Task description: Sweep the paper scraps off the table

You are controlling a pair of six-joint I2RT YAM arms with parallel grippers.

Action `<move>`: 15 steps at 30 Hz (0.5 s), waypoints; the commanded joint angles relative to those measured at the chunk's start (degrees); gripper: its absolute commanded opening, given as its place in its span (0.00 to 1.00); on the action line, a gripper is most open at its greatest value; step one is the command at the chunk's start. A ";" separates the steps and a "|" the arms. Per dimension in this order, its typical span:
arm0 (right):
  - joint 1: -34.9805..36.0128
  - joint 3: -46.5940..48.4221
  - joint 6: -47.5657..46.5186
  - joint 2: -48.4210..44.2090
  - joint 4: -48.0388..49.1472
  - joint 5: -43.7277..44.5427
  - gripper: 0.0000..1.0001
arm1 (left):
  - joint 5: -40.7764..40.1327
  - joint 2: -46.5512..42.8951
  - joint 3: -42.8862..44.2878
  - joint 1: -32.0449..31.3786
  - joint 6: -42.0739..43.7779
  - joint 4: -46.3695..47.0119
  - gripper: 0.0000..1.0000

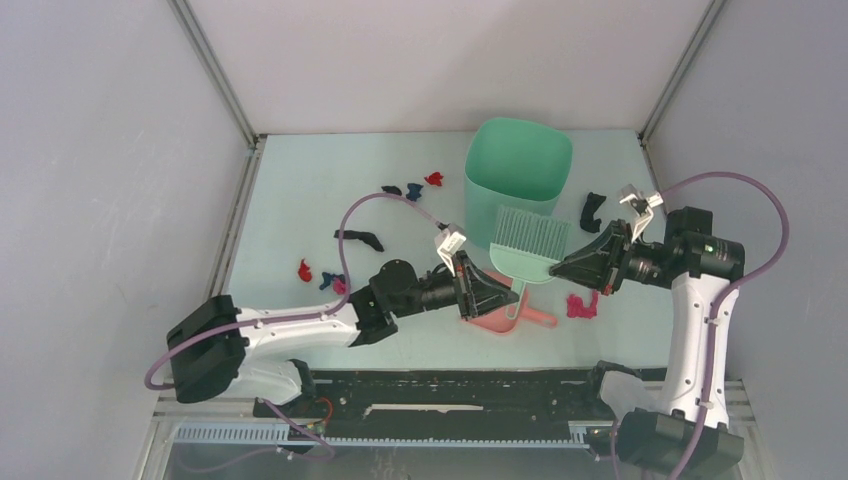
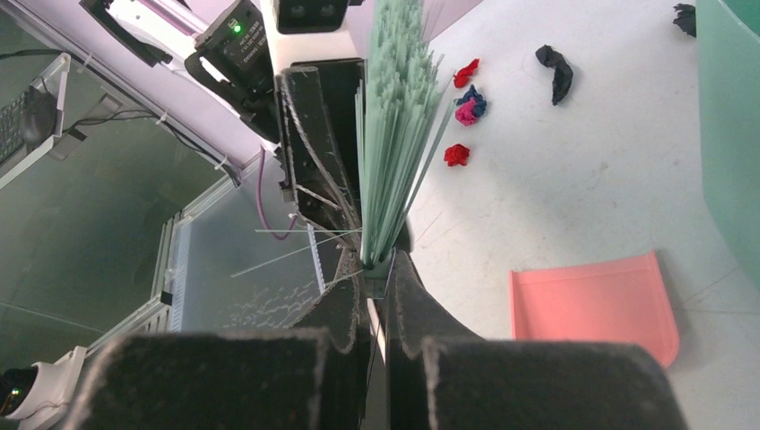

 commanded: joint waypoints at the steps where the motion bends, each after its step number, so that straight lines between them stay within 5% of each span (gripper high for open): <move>1: -0.48 0.83 -0.69 0.15 0.19 -10.58 0.00 | 5.81 1.72 3.88 -0.87 -0.12 3.65 0.07; 5: -1.55 -1.27 -0.86 0.40 2.44 -10.15 0.01 | 5.95 0.89 3.66 -0.83 0.93 -0.97 0.00; 9: -2.64 -1.01 1.63 0.18 7.74 -2.87 0.53 | 8.14 -3.77 5.59 -0.99 7.87 -18.29 0.00; 15: 0.22 -0.09 -5.72 -5.03 8.65 10.34 0.80 | 9.33 -7.72 12.20 -1.71 20.38 -47.90 0.00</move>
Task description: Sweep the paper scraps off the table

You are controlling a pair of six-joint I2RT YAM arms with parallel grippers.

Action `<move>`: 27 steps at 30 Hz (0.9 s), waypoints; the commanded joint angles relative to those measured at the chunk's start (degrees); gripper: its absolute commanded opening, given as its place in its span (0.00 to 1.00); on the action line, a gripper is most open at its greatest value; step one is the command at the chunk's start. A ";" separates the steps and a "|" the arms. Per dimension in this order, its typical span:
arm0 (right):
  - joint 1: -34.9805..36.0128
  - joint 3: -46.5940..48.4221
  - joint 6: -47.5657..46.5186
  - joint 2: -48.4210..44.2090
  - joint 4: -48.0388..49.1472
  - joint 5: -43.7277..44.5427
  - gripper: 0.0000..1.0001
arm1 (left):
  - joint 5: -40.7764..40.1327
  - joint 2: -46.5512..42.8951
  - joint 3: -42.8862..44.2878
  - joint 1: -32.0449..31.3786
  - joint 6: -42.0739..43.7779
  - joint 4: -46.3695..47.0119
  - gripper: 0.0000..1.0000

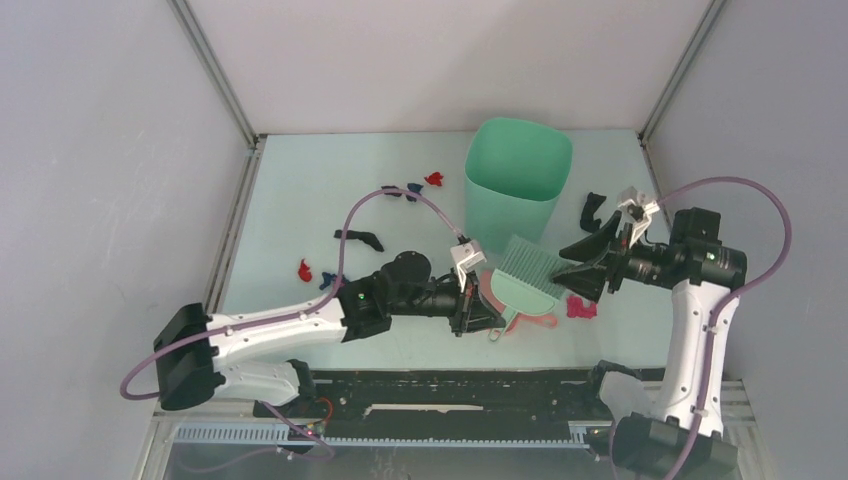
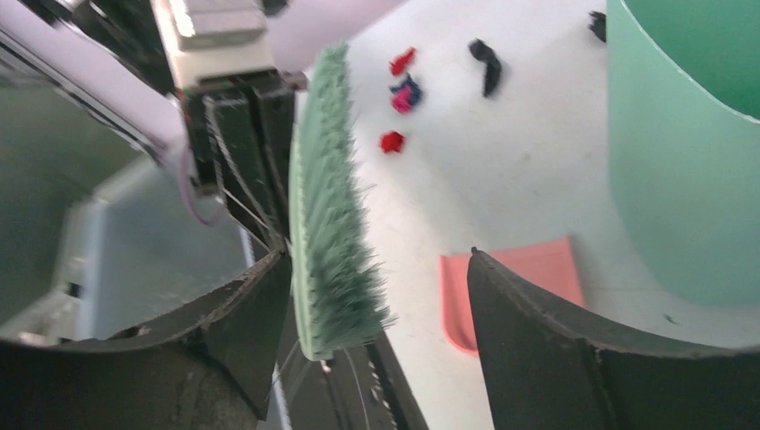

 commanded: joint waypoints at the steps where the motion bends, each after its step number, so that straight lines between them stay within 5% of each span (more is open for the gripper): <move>1: 5.72 1.29 -5.35 -4.90 2.93 10.06 0.80 | 3.26 -3.72 6.58 -0.68 11.42 -23.05 0.00; 8: 18.42 -0.30 -5.16 -5.12 2.11 16.69 0.82 | 4.81 1.25 16.26 -2.86 21.20 -41.20 0.00; 23: 24.64 -0.98 -12.14 2.15 -8.92 13.43 0.63 | 2.57 3.66 25.44 -3.59 26.37 -48.07 0.00; 25: 25.81 -1.51 -12.44 1.80 -8.93 13.05 0.45 | 2.55 4.28 26.05 -3.59 26.53 -48.22 0.00; 27: 26.36 -1.58 -12.41 1.80 -8.93 12.38 0.10 | 1.81 4.49 26.39 -3.63 26.64 -48.22 0.00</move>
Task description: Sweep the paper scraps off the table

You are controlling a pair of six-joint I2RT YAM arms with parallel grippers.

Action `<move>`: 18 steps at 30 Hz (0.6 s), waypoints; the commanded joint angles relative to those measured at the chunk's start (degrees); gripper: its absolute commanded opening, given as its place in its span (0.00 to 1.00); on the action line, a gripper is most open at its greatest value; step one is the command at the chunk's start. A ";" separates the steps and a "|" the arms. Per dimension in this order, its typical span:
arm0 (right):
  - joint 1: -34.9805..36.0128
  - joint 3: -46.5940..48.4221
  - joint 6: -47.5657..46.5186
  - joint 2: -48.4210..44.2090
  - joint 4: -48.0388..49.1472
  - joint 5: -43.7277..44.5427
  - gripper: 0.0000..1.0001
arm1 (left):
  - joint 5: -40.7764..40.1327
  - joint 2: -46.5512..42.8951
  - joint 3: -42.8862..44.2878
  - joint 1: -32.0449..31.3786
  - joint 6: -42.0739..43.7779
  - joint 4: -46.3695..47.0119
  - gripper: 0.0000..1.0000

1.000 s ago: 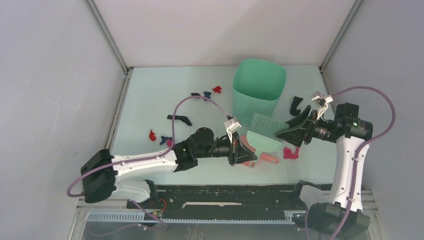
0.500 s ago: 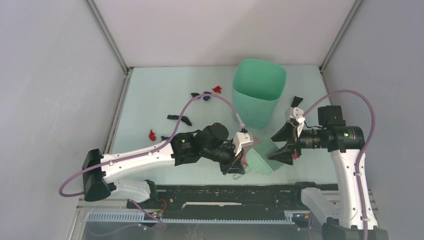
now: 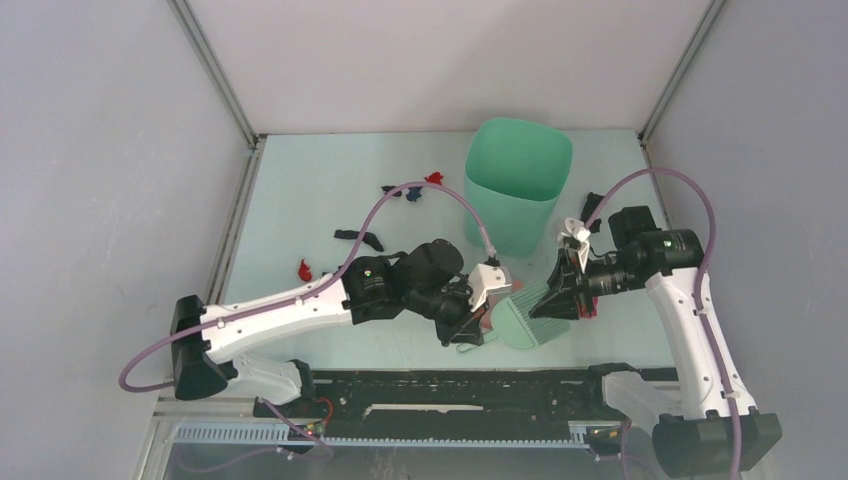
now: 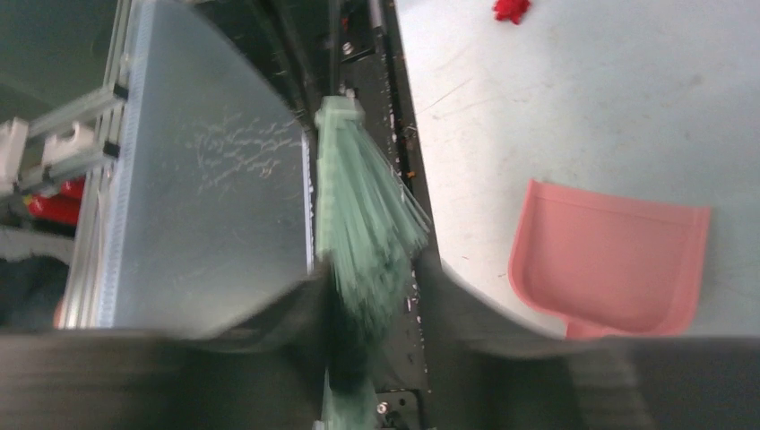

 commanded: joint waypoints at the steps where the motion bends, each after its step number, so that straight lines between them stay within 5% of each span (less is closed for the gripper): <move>1: 1.30 -0.26 -2.38 -0.45 -3.55 -2.19 0.00 | -1.15 0.15 2.99 -0.16 2.13 1.41 0.00; 7: -7.08 0.88 -2.76 -0.99 -3.47 -8.17 0.00 | -6.58 -6.36 -2.99 2.90 -4.50 11.83 0.41; 12: -12.30 1.37 -1.60 0.76 -3.47 -15.04 0.00 | -14.36 -19.44 -21.29 5.97 -19.52 42.89 0.76; 18: -13.19 1.40 1.32 4.35 -3.47 -20.24 0.00 | -14.81 -25.02 -31.61 10.21 -28.02 53.00 0.80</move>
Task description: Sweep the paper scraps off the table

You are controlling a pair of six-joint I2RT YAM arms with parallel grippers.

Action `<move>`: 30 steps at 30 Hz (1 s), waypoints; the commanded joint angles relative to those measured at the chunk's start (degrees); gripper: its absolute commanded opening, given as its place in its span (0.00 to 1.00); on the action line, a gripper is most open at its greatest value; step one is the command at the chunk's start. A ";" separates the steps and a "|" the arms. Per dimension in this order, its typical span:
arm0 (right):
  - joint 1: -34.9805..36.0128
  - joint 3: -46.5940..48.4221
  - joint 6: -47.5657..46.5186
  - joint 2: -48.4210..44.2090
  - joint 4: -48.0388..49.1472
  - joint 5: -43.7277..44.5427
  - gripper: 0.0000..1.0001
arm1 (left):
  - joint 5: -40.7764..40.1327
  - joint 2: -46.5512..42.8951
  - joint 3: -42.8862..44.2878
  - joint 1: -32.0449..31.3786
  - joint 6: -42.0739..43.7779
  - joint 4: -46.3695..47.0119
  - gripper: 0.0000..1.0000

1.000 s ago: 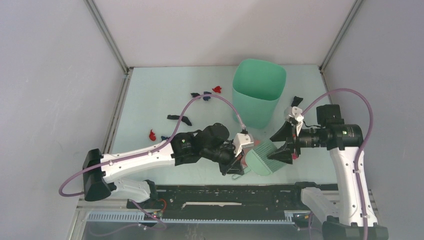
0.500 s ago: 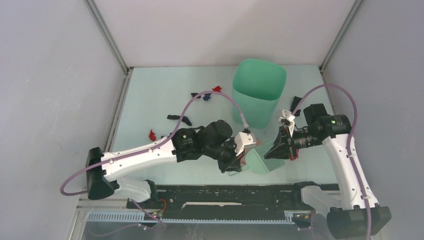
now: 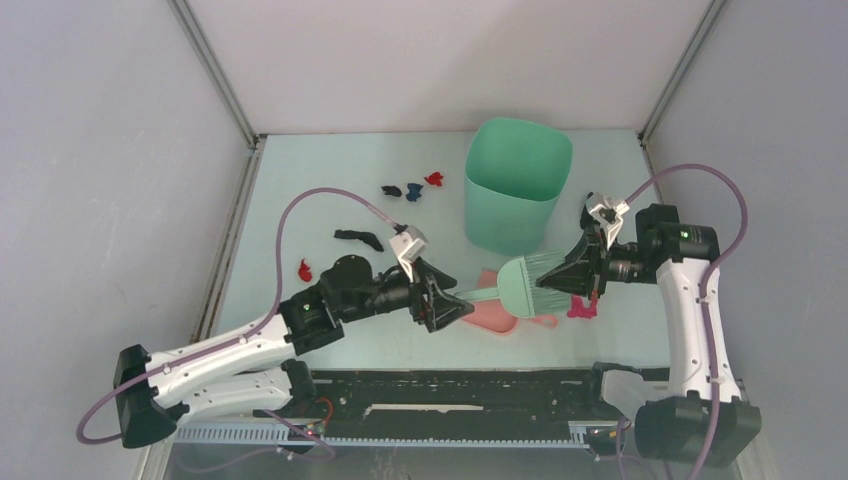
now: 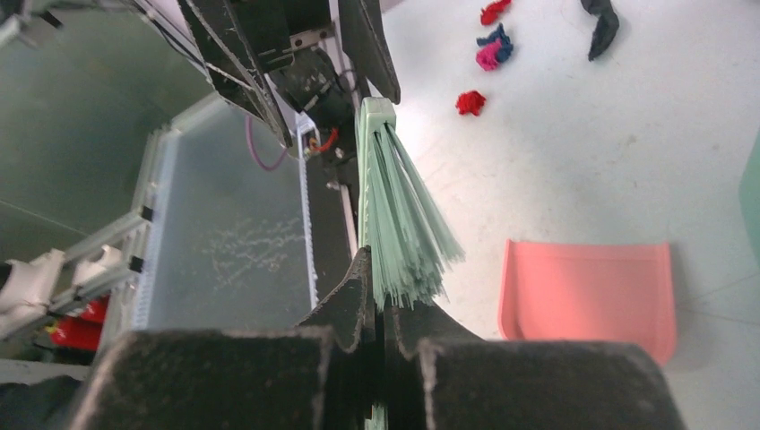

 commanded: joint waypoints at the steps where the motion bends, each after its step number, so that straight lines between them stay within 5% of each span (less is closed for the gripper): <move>1: -0.34 1.50 1.70 1.95 -1.82 -7.43 0.00 | -1.48 -1.28 -3.77 2.30 -8.62 14.86 0.79; 15: -0.38 0.84 2.65 2.10 -1.79 -9.21 0.00 | 8.83 3.63 -2.33 3.73 -10.39 19.23 0.55; 30: -0.58 -0.24 1.97 2.36 -1.80 -9.74 0.00 | 10.70 5.03 -2.15 3.87 -11.27 20.78 0.30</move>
